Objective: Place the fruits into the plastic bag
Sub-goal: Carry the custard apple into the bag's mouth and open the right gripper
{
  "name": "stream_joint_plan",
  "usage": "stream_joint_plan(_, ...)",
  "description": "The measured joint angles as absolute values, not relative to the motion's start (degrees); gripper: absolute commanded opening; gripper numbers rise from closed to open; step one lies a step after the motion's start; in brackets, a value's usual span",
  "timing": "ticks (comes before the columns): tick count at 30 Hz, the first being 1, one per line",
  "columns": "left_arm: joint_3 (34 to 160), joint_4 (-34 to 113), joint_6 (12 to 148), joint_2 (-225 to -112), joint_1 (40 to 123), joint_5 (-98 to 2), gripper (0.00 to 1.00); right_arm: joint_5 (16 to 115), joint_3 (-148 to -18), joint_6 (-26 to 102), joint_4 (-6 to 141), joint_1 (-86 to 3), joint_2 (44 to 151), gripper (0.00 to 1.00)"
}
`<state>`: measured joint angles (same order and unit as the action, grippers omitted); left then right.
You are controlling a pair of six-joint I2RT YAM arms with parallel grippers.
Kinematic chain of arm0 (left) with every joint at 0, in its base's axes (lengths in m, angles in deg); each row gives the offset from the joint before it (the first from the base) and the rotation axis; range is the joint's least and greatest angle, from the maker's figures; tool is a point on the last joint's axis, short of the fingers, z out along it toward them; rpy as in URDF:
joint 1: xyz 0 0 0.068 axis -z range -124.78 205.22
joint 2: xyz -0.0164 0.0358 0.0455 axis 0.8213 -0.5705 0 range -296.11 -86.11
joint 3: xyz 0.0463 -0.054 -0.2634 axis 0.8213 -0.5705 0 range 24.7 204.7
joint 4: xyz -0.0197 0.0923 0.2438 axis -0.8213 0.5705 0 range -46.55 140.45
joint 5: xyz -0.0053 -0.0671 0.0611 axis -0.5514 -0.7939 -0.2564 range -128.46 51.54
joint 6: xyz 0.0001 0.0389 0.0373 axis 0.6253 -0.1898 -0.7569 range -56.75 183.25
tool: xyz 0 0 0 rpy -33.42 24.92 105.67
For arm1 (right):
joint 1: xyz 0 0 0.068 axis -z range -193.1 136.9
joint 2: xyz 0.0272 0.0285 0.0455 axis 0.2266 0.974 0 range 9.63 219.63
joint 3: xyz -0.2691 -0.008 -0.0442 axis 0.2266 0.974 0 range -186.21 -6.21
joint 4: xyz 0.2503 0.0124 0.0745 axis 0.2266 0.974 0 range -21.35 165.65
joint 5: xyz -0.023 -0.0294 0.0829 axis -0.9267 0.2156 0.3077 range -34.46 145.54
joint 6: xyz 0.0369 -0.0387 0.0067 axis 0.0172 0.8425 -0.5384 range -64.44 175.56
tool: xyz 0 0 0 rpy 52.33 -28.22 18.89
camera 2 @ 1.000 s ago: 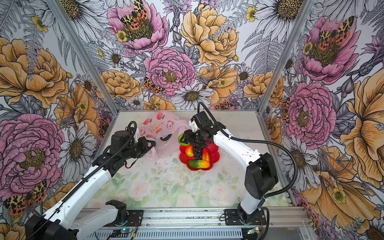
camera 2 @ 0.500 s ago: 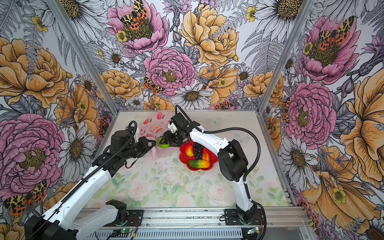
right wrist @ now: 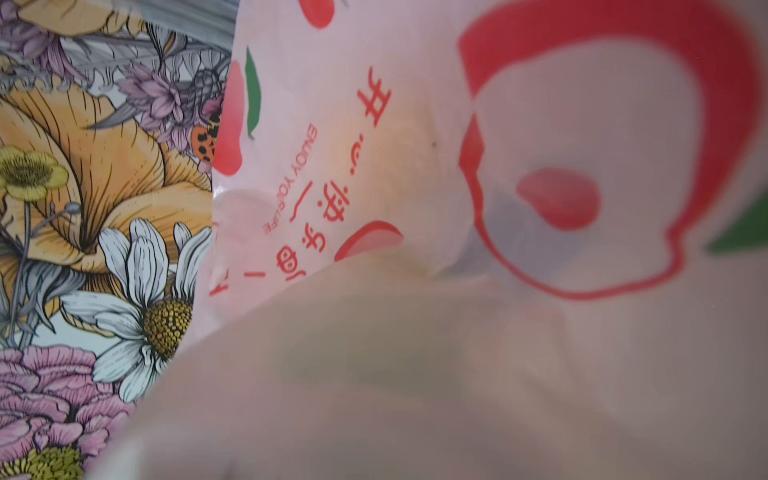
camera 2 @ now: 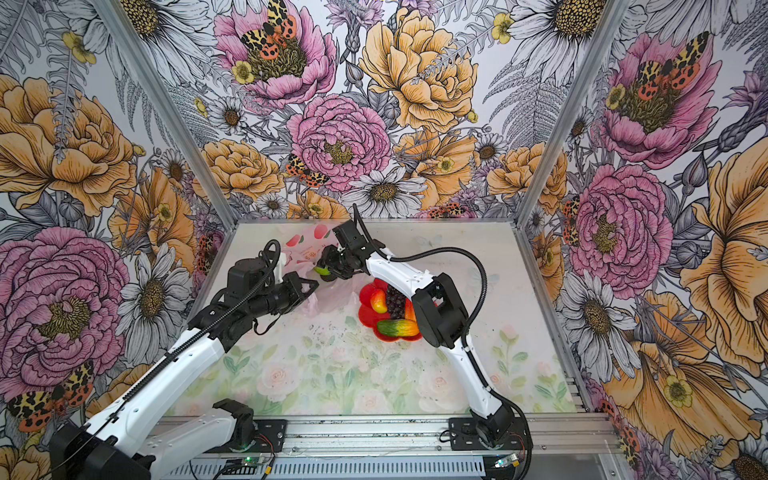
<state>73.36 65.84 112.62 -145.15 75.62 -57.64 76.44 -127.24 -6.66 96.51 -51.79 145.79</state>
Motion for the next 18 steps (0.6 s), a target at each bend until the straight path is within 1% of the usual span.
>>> stream_joint_plan(2,73.4,65.9,112.6,-145.3,75.6,-57.6,0.0,75.0,-129.8,-8.7,95.7,-51.2,147.9,0.64)
stream_joint_plan(5,73.4,65.9,112.6,-145.4,75.6,-57.6,0.0,73.9,-132.9,-11.0,95.1,-50.5,150.0,0.74)
stream_joint_plan(6,73.4,65.9,112.6,-145.4,75.6,-57.6,0.0,73.7,-133.8,-11.6,94.9,-50.2,150.6,0.76)
stream_joint_plan(8,73.5,65.9,112.6,-145.4,75.6,-57.6,0.0,73.3,-135.0,-12.6,94.4,-50.1,151.3,0.81)
stream_joint_plan(10,73.5,65.9,112.6,-145.4,75.5,-57.6,0.0,73.0,-135.5,-13.3,94.4,-49.8,151.4,0.88)
stream_joint_plan(11,73.5,65.9,112.6,-145.4,75.4,-57.6,0.0,72.9,-135.6,-13.5,94.3,-49.7,151.4,0.9)
stream_joint_plan(18,73.5,65.9,112.6,-145.2,74.8,-57.6,0.0,72.7,-135.3,-13.8,93.3,-49.7,151.3,0.92)
